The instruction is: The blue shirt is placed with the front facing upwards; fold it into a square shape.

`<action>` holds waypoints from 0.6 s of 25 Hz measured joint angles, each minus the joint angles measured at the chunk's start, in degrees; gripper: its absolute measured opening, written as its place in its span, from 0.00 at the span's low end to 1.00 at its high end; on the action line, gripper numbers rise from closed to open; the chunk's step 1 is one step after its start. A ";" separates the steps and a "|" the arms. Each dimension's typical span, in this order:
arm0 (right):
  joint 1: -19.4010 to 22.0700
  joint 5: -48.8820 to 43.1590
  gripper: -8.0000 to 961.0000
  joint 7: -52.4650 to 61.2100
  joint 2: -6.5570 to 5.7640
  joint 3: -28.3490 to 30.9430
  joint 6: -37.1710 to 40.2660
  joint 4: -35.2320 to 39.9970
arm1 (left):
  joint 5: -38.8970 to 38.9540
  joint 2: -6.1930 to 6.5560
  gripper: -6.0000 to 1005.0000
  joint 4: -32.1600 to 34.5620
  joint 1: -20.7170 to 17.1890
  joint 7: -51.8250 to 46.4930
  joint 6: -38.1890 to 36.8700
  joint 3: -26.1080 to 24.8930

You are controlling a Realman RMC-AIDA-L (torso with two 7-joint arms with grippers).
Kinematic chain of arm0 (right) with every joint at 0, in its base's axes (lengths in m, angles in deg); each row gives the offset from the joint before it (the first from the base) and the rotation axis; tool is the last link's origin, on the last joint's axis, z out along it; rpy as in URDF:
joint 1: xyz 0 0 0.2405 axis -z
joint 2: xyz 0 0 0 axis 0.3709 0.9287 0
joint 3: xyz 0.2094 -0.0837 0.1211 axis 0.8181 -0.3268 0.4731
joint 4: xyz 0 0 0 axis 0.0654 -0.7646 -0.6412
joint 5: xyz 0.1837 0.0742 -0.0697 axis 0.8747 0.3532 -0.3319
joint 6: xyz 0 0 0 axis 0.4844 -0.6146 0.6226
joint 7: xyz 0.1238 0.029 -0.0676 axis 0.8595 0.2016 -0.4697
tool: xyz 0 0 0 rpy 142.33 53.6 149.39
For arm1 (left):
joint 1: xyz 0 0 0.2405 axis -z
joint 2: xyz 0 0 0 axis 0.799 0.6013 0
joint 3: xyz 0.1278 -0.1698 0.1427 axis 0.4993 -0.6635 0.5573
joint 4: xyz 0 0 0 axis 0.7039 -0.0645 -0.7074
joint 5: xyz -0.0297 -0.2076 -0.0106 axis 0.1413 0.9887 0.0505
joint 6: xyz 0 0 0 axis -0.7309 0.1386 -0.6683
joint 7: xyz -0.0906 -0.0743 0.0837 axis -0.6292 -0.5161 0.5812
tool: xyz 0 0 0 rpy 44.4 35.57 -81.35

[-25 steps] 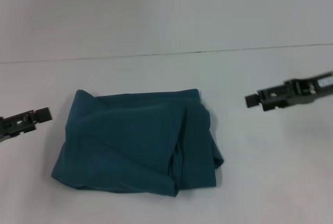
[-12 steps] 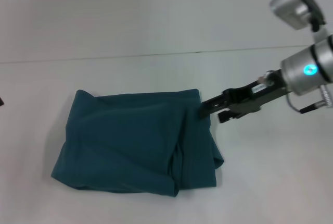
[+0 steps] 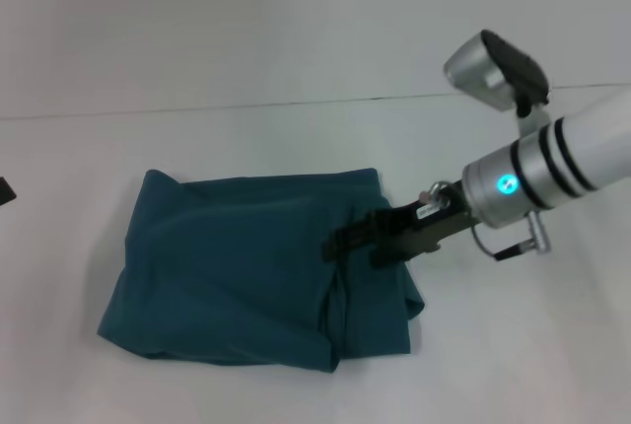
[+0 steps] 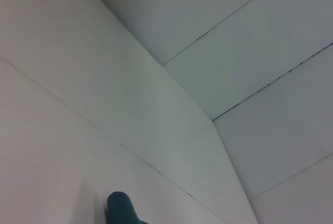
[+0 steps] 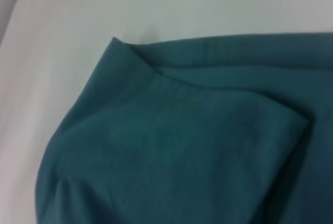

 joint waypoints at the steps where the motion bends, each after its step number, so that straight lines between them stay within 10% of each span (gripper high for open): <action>1: 0.21 0.44 0.95 0.02 0.29 0.12 -0.51 -0.17 | 0.01 0.00 0.94 -0.17 0.04 0.05 0.04 0.01; 15: 1.49 4.55 0.95 -0.14 2.36 -0.58 -6.41 -4.21 | 0.03 -0.20 0.94 -2.01 0.42 0.86 1.64 -0.09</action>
